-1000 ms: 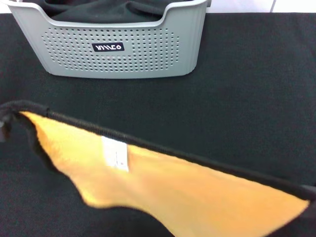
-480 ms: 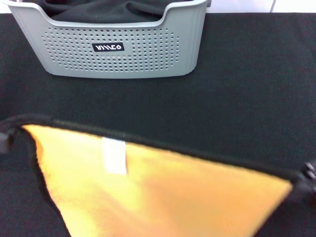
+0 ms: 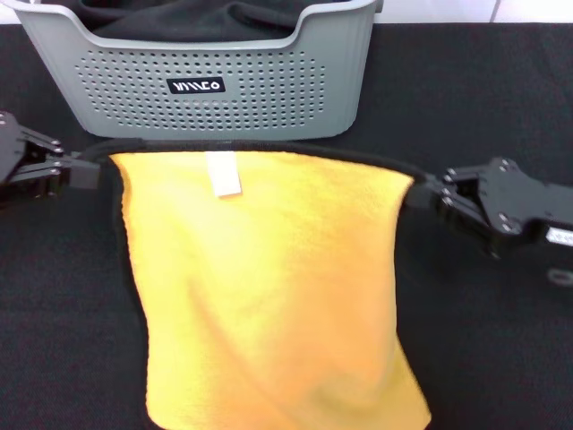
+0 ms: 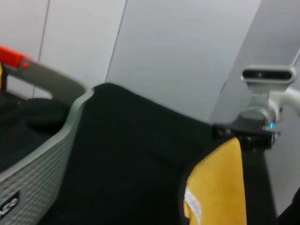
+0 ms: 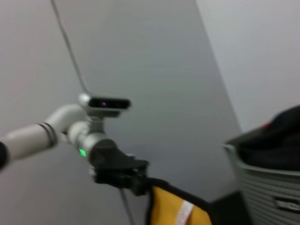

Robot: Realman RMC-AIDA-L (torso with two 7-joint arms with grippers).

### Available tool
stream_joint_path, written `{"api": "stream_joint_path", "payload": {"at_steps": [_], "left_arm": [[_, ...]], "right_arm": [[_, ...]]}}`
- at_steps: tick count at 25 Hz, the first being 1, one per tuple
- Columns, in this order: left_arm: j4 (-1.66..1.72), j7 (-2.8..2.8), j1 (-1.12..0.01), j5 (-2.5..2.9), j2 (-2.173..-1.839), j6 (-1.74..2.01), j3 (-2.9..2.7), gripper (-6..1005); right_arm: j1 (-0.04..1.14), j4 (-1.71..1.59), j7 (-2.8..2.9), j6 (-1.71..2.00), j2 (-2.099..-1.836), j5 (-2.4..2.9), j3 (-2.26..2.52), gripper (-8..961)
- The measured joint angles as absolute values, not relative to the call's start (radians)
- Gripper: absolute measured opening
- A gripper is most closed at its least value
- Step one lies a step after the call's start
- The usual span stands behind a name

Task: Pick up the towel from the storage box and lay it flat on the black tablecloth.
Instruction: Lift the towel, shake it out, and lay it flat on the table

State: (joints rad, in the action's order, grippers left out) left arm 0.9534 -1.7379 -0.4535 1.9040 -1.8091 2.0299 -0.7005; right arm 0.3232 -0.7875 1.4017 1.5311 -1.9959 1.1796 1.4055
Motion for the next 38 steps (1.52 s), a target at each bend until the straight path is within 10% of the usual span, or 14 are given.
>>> {"api": "stream_joint_path", "payload": {"at_steps": [12,38], "left_arm": [[0.926,-1.759,-0.533,2.081,-1.858,1.805,-0.661,23],[0.836,-1.758,-0.608,2.265,-1.941,1.510,-0.669,29]], "right_arm": [[0.575,-0.600,1.403,1.242,-2.004,1.292,1.407,14],[0.717,-0.465,1.407,0.968,-2.022,1.362,1.431,15]]}}
